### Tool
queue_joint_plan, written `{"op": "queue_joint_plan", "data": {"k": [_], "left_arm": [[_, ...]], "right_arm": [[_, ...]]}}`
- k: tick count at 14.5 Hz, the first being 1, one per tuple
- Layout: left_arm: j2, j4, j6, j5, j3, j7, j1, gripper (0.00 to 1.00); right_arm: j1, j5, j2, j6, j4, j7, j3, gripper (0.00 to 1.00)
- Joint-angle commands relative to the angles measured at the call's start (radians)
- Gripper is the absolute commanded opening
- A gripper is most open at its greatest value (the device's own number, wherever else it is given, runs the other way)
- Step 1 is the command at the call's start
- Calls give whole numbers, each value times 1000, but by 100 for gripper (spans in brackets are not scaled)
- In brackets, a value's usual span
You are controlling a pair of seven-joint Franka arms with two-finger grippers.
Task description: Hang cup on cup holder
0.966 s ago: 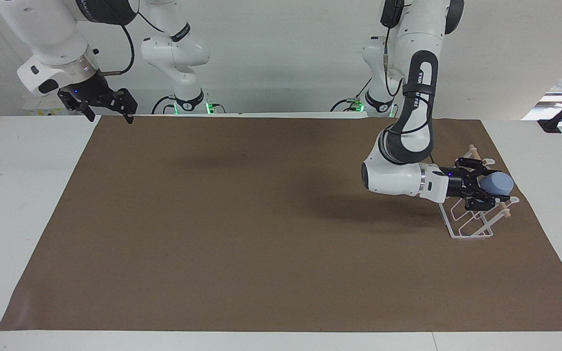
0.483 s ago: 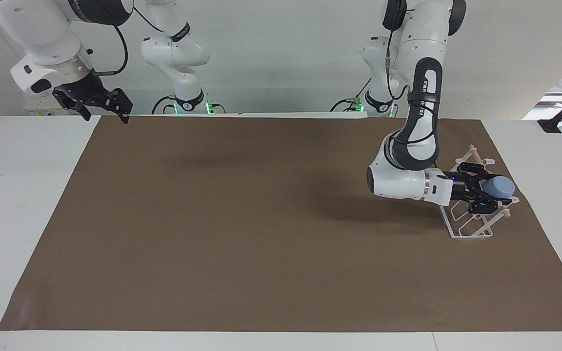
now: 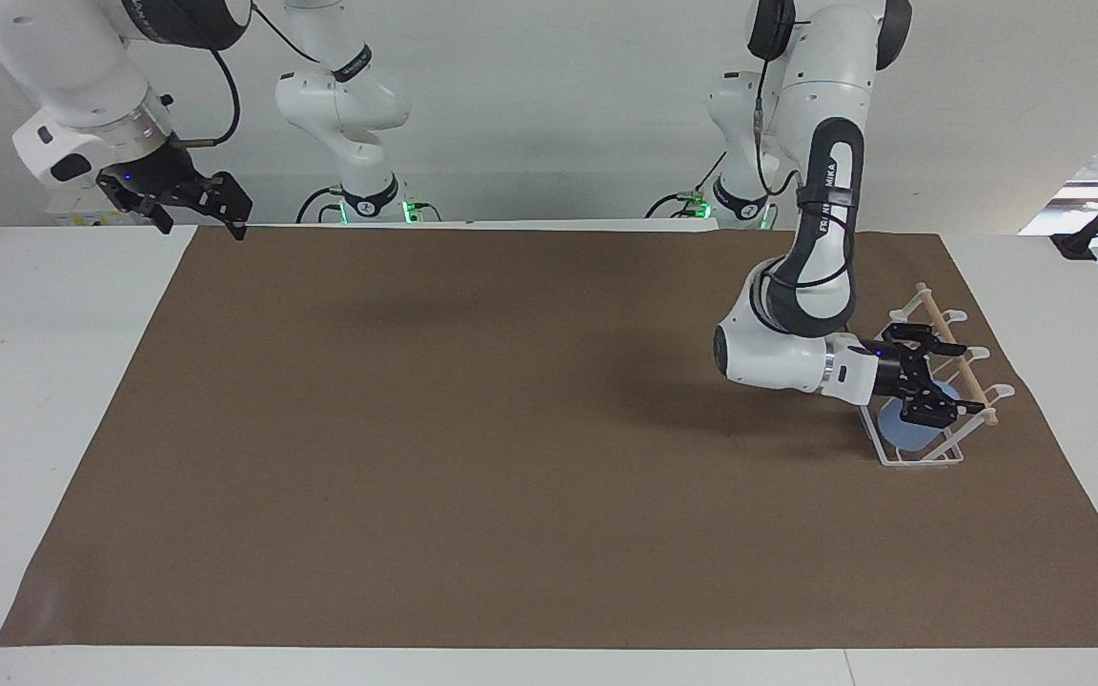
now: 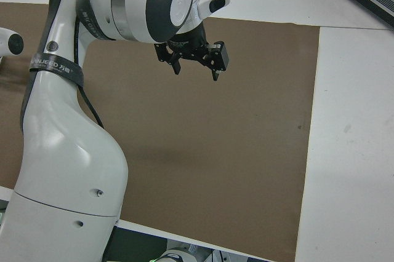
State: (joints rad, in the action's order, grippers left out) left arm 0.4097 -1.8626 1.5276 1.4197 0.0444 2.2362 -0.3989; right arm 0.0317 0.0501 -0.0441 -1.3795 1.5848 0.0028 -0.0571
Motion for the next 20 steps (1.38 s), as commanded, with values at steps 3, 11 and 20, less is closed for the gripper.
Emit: {"op": "queue_joint_plan", "data": {"k": [3,11,20], "left_arm": [[6,91,10,-82,-2,-36,0,99],[-231,129,104,-471,-3,-614,78,99],[-362,134,157,-1054,3,-1488,238,100]], "right_arm": [[7,-19,-16,4,15,-18,0,99],[7,-19,-16,4,15,-18,0,99],[7,-19,-16,4,15,-18,0,99]]}}
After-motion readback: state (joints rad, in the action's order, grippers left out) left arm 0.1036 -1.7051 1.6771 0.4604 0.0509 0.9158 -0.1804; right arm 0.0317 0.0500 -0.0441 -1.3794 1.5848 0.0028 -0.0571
